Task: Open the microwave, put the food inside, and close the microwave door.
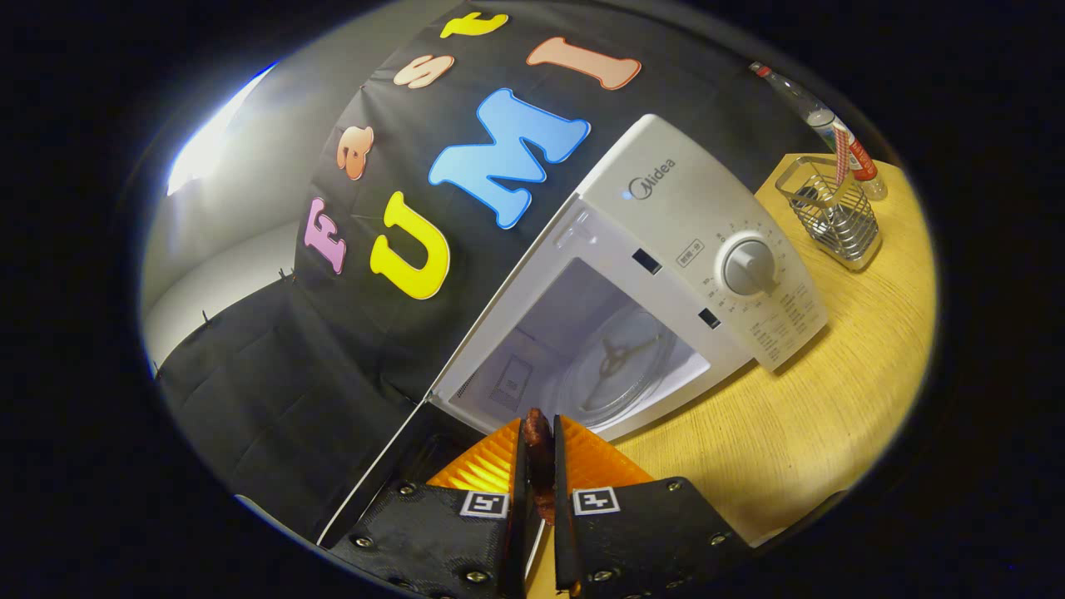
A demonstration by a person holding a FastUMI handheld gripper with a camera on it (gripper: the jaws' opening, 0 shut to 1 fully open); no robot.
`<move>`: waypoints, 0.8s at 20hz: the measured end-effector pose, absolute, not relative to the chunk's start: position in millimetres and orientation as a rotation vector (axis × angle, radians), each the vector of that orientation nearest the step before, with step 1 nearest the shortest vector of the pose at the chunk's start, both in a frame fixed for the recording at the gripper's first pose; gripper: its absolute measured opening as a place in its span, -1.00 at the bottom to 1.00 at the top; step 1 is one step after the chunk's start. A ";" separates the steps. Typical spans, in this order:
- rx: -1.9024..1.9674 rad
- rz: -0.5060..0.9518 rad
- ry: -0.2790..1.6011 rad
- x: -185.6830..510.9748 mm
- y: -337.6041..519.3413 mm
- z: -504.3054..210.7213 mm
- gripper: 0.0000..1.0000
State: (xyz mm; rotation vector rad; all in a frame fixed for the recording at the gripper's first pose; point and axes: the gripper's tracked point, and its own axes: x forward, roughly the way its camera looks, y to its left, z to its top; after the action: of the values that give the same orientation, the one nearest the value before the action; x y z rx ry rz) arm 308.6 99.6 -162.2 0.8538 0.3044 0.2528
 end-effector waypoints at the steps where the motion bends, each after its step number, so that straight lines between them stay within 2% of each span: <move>1: 0.846 0.242 0.302 318.9 102.3 -164.1 -0.73; 16: 0.798 0.073 0.237 446.8 111.1 -182.0 -0.73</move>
State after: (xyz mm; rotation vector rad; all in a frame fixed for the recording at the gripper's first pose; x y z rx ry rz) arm 446.8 111.1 -182.0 0.7979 0.2367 0.0725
